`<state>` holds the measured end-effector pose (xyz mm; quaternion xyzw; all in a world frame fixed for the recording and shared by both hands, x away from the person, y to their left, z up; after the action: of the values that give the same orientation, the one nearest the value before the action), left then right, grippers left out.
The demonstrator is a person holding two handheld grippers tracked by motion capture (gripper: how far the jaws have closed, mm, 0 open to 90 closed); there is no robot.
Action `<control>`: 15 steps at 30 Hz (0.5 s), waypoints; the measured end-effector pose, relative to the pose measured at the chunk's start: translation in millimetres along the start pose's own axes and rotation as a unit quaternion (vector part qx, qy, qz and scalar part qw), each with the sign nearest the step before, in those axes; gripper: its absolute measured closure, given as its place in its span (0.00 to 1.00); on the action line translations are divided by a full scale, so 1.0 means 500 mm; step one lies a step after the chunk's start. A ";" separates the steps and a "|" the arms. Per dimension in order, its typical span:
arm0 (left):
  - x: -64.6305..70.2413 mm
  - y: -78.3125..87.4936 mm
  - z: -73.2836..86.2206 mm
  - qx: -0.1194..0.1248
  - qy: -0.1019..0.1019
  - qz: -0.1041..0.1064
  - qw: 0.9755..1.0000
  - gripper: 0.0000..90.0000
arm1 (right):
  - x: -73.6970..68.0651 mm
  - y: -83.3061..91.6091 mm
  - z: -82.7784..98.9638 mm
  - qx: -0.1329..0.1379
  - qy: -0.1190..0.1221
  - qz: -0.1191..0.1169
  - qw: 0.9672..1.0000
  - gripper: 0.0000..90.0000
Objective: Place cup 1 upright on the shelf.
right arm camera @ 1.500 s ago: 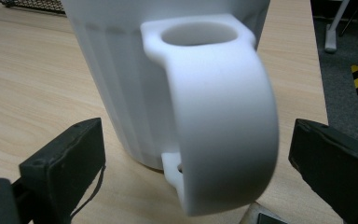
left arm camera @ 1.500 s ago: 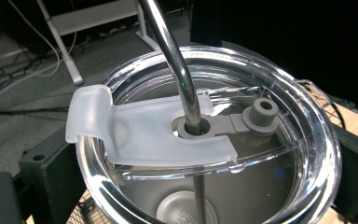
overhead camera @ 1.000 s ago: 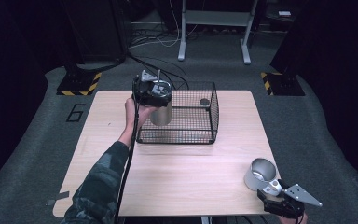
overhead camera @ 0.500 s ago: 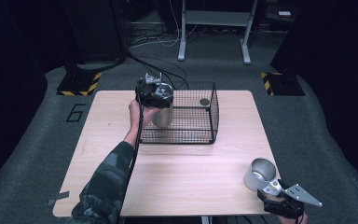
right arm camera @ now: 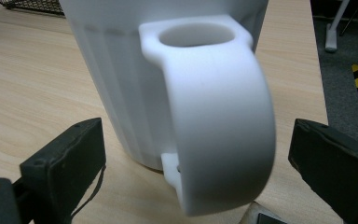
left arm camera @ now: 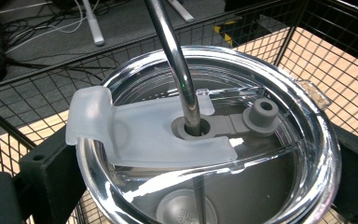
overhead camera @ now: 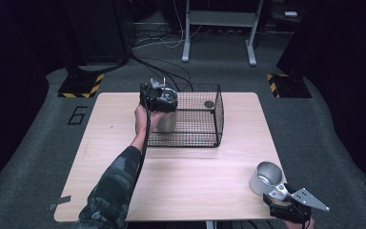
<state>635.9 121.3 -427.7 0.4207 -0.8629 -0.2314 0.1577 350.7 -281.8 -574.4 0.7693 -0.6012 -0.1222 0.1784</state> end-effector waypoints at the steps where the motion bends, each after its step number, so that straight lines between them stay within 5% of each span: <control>1: -0.001 -0.001 0.001 0.000 0.000 -0.002 1.000 0.04 | 0.000 0.000 0.000 0.000 0.000 0.000 1.000 0.03; 15: -0.007 -0.028 0.027 -0.015 0.008 -0.011 1.000 0.04 | 0.000 0.000 0.000 0.000 -0.002 -0.001 1.000 0.03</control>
<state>640.9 120.3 -446.9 0.4294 -0.8536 -0.2420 0.1687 350.8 -281.9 -574.2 0.7695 -0.6011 -0.1237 0.1768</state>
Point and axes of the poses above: each handheld gripper's, and its own axes: y roughly backward along the jaws, z roughly out of its underside, x roughly to its right, the point moved 9 cm from there along -y, roughly forward along the jaws, and after that the axes turned 10 degrees about z, right-handed, at the moved point
